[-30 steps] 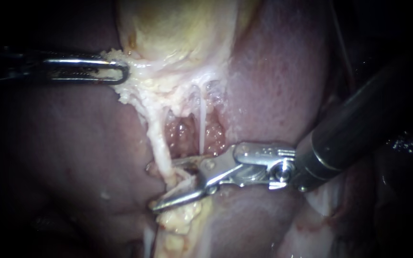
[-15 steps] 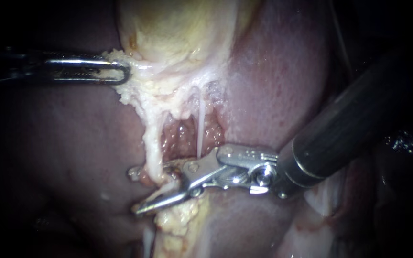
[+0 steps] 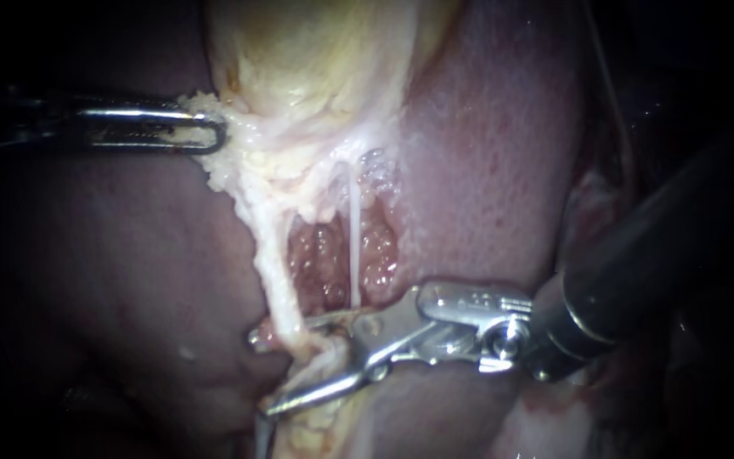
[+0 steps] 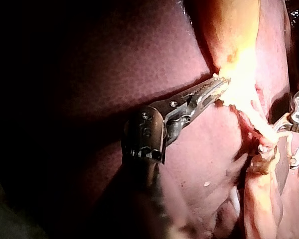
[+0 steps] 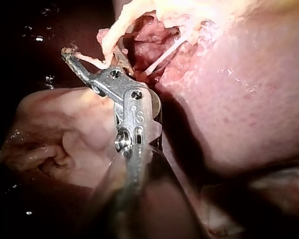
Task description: Clipping first clip left tube
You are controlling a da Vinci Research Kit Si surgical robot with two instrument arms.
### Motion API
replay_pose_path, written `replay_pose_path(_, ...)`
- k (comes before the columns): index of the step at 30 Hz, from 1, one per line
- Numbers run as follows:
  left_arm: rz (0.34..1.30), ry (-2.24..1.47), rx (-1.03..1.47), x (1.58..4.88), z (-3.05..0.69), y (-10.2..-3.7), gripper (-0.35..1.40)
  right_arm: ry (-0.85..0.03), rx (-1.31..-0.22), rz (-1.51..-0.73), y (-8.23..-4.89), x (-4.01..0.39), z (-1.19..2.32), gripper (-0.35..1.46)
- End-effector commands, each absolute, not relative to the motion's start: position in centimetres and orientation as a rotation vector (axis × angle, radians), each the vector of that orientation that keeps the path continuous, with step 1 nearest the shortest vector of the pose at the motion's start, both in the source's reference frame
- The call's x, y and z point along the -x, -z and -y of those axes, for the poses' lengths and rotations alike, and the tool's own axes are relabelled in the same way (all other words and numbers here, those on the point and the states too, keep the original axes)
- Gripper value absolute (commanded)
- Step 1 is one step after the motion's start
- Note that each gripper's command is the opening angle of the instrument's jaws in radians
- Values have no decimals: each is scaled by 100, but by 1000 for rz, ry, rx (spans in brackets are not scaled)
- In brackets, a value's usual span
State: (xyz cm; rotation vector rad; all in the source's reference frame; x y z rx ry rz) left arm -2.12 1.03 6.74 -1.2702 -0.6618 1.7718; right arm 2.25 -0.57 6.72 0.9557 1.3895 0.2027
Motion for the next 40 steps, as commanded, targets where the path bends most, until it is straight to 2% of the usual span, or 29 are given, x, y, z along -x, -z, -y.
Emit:
replay_pose_path(1, 662, -1772, 1270, 212, -103, -673, -35, -203, -954, -1386, -673, -227, 57, 43)
replay_pose_path(8, 662, -1772, 1270, 212, -103, -674, -35, -211, -956, -1368, -678, -233, 55, 28)
replay_pose_path(17, 662, -1771, 1270, 213, -103, -674, -35, -213, -957, -1354, -681, -233, 53, 1)
replay_pose_path(19, 662, -1771, 1270, 213, -103, -674, -35, -212, -956, -1349, -681, -233, 52, -10)
replay_pose_path(21, 662, -1771, 1270, 213, -103, -674, -35, -209, -955, -1340, -681, -232, 51, -32)
replay_pose_path(22, 662, -1771, 1270, 213, -103, -674, -35, -215, -960, -1324, -681, -232, 50, -35)
replay_pose_path(26, 662, -1771, 1270, 213, -103, -674, -35, -201, -948, -1270, -681, -230, 50, -35)
replay_pose_path(40, 662, -1771, 1270, 213, -103, -674, -35, -201, -947, -1270, -682, -231, 50, -35)
